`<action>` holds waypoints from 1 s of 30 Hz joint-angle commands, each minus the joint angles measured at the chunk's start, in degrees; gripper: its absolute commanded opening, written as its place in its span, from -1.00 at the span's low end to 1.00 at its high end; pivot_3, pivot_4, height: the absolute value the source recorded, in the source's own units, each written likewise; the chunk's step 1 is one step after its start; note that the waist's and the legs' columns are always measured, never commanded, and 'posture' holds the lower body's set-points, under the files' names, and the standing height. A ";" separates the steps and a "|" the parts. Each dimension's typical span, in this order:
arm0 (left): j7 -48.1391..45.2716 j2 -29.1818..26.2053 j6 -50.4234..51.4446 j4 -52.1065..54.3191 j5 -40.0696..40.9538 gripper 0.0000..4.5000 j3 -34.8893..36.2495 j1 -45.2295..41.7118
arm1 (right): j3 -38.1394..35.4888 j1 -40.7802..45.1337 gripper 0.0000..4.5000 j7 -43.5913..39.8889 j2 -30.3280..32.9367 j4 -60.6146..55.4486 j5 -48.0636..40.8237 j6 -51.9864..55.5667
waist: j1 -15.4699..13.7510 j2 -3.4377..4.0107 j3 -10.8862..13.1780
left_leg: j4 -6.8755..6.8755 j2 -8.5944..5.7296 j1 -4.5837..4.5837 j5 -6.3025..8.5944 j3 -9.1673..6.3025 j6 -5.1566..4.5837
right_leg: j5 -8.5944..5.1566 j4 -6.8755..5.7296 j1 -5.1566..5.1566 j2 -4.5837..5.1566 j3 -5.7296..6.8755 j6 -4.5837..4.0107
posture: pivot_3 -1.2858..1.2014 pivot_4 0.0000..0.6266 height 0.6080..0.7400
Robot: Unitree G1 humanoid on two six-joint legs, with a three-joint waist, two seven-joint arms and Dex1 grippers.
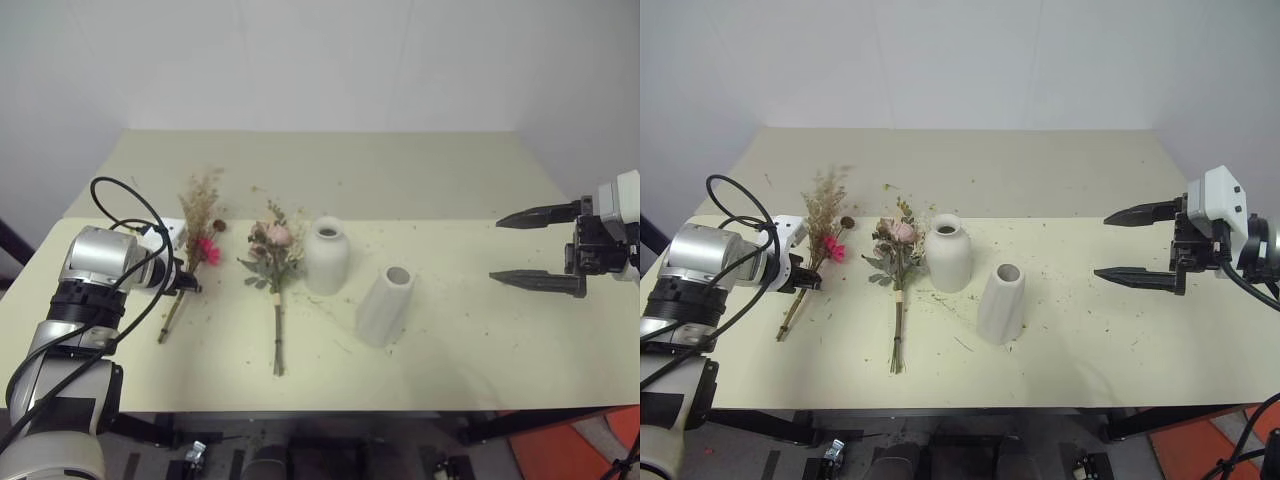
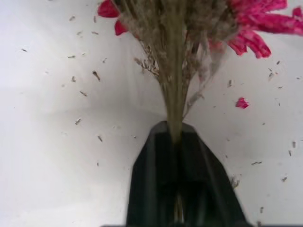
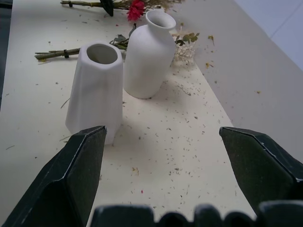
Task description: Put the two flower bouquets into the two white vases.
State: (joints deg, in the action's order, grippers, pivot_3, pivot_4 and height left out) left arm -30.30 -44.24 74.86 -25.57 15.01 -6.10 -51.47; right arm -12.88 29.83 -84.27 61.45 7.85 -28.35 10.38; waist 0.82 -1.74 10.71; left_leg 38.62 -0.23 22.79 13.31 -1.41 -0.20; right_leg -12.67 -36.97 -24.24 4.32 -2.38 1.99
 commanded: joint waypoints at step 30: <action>-15.18 23.96 -39.38 6.18 14.76 -0.99 13.94 -18.36 | -6.86 -6.99 1.00 5.96 -0.83 -9.45 -4.40 3.34 | 0.38 -0.02 0.00 | 0.18 -0.08 0.14 0.01 0.03 -0.01 | 0.17 0.18 0.03 0.04 -0.06 0.20 | 0.03 -0.52 1.00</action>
State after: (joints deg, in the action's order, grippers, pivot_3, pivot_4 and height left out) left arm -44.21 -19.93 37.39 -20.02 29.24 7.62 -67.52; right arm -16.78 22.71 -78.99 60.17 0.46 -30.80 13.17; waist 1.20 -1.76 10.71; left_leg 38.79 -0.30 22.91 13.33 -1.36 -0.21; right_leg -12.50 -36.80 -24.20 4.35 -2.47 2.19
